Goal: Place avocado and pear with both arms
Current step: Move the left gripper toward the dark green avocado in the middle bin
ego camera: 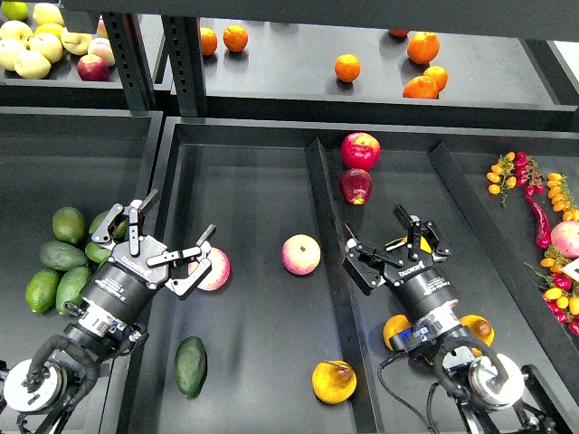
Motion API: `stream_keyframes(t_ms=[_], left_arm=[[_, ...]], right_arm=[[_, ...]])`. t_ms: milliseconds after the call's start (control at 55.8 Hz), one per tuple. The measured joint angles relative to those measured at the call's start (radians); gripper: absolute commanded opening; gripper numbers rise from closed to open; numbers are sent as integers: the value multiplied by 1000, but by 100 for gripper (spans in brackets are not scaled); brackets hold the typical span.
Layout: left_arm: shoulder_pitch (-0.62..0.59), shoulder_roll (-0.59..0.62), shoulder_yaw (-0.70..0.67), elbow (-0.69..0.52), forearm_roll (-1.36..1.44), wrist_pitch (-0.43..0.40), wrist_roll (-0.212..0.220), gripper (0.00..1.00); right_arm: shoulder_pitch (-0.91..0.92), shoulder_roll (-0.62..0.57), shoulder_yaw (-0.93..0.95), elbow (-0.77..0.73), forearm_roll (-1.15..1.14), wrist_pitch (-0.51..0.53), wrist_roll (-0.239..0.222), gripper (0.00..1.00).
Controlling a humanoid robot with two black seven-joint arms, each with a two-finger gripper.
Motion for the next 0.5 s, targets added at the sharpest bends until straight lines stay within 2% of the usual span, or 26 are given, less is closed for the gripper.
stream_keyframes(t_ms=[502], left_arm=[[16,0,-1,1,-3,-13,-4,100]], right_arm=[[-8,0,18,0,0,11,0,99]])
